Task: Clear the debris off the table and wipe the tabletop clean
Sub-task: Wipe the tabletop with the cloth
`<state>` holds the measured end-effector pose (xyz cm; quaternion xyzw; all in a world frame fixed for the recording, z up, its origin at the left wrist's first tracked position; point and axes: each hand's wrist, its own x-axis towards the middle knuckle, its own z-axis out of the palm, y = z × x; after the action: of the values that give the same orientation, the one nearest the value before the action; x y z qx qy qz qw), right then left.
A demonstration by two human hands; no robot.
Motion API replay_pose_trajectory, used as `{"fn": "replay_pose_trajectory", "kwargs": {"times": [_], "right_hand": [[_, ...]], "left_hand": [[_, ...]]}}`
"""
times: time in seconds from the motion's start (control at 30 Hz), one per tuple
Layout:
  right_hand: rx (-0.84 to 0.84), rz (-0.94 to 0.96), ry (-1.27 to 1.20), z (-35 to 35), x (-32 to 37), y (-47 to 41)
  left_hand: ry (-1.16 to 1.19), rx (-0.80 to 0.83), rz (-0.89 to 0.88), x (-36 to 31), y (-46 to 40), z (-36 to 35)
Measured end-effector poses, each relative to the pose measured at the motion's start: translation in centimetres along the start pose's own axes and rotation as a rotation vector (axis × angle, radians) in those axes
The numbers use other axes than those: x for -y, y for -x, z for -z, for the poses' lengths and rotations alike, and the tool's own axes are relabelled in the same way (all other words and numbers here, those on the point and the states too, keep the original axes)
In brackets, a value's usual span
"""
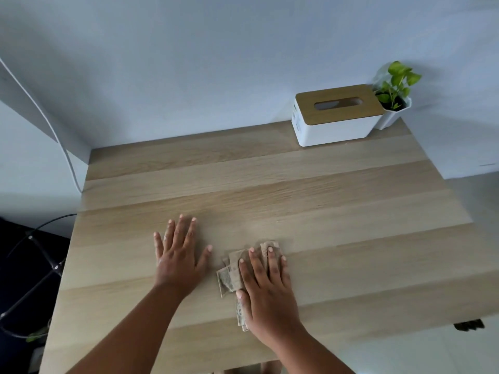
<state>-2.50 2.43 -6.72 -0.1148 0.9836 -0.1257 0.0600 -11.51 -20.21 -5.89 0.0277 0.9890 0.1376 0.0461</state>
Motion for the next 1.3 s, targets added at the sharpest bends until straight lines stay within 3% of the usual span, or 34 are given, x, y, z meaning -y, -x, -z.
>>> {"fn": "replay_pose_trajectory", "kwargs": {"times": [0.43, 1.07, 1.3], "right_hand": [[0.036, 0.006, 0.084, 0.1, -1.7, -4.3], [0.013, -0.081, 0.042, 2.3, -0.4, -33.7], [0.033, -0.135, 0.058, 2.1, 2.2, -37.7]], "left_hand": [[-0.095, -0.028, 0.016, 1.2, -1.4, -1.9], [-0.14, -0.01, 0.009, 1.3, -1.8, -2.0], [-0.147, -0.006, 0.0, 1.5, -1.8, -2.2]]}}
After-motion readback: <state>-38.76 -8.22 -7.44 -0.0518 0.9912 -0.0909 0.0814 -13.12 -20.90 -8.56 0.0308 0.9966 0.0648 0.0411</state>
